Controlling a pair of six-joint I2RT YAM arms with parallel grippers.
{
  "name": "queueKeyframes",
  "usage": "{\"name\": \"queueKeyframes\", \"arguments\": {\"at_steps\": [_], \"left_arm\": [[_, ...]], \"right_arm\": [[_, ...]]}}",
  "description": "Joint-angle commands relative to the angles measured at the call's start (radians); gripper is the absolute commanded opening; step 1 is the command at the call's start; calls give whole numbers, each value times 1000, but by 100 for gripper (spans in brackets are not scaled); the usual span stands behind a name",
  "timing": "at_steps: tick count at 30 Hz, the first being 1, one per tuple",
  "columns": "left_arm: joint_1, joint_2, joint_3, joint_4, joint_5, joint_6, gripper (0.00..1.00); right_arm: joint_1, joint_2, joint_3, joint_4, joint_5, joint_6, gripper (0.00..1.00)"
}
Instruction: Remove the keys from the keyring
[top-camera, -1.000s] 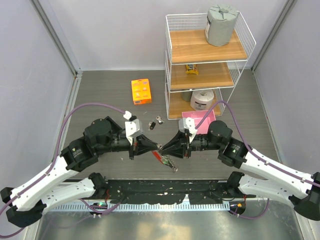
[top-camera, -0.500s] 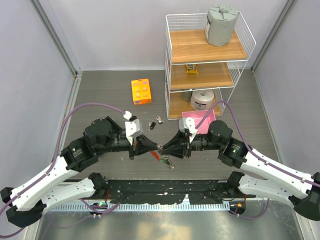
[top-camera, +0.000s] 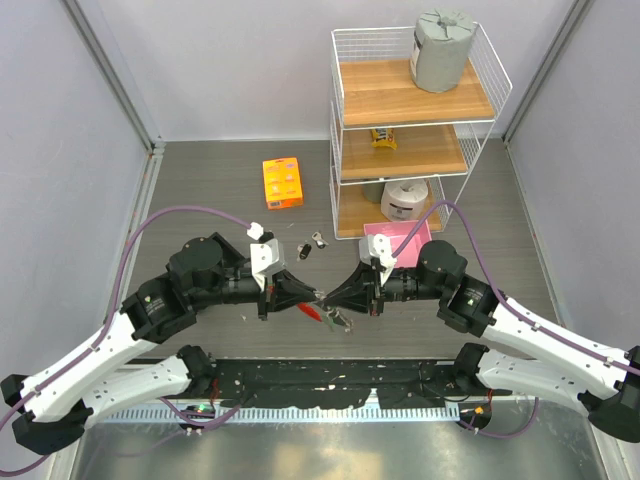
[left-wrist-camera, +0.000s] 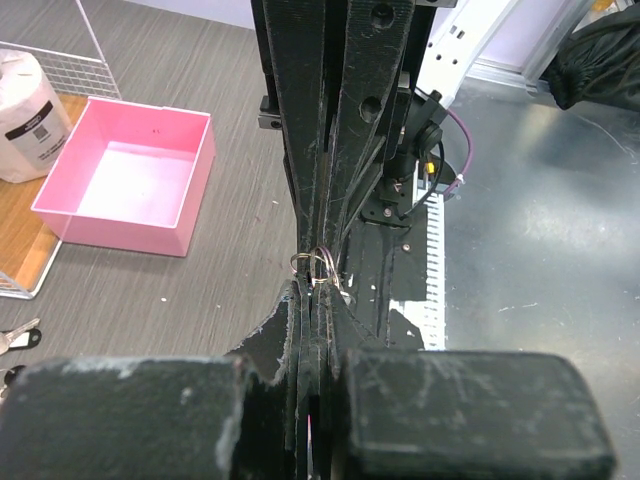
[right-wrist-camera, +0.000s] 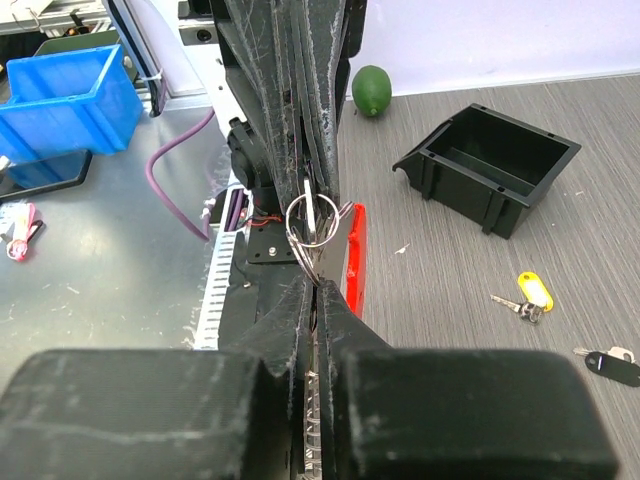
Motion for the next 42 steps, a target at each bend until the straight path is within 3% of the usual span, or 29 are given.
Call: {"name": "queueKeyframes", "arguments": {"at_steps": [1, 10, 17, 27, 38, 41, 42], "left_arm": [[-1, -2, 22, 64, 18, -9, 0], [-1, 24, 46, 2, -8, 14, 0], [-1, 59, 57, -44, -36, 24, 0], [-1, 131, 106, -172, -100, 47, 0], [-1, 227, 131, -219, -126, 14, 0], [1, 210, 117, -188, -121, 10, 0], [2, 199, 109, -174, -123, 10, 0]], "right_arm": [[6, -21, 50, 37, -15, -13, 5], [7, -1, 114, -87, -18, -45, 5], [47, 50, 214, -313, 34, -145, 5], [181, 200, 380, -593, 258, -263, 5], [261, 263, 426, -640, 343, -324, 5], [261, 231, 400, -614, 364, -315, 28], [259, 222, 380, -598, 372, -315, 31]]}}
